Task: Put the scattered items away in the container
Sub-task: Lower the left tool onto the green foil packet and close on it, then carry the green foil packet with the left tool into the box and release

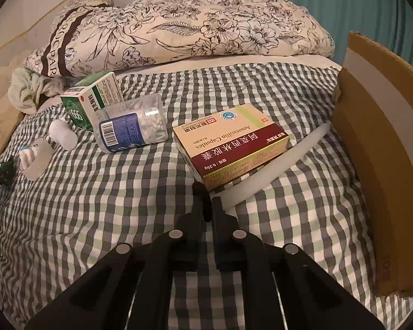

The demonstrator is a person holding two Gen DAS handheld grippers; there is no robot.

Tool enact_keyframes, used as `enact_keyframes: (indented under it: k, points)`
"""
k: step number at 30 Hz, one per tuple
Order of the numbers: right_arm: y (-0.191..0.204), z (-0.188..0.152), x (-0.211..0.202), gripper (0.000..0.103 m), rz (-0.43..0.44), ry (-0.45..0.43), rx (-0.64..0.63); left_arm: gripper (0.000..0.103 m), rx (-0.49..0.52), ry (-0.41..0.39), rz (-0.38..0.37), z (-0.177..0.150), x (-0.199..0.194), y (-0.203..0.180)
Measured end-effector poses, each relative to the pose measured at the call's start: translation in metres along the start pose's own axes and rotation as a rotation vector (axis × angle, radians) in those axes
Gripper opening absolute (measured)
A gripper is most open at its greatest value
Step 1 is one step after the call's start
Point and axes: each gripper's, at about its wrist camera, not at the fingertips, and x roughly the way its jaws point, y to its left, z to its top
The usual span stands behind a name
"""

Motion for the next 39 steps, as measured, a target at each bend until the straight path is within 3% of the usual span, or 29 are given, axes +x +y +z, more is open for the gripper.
enact_keyframes:
  k: [9,23,29,39]
  points:
    - [-0.006,0.006,-0.046,0.006,0.024,-0.055,0.02,0.036,0.043,-0.016,-0.017,-0.003,-0.044,-0.006]
    - [-0.017,0.016,-0.154,0.006,0.037,-0.175,0.002,0.037,0.137,-0.095,-0.111,0.0,-0.183,-0.019]
    - [-0.023,0.016,-0.194,0.006,0.049,-0.208,0.003,0.037,0.161,-0.143,-0.233,-0.01,-0.24,-0.056]
    - [-0.044,0.009,-0.24,0.006,0.026,-0.254,-0.026,0.037,0.248,-0.133,-0.385,-0.034,-0.29,-0.152]
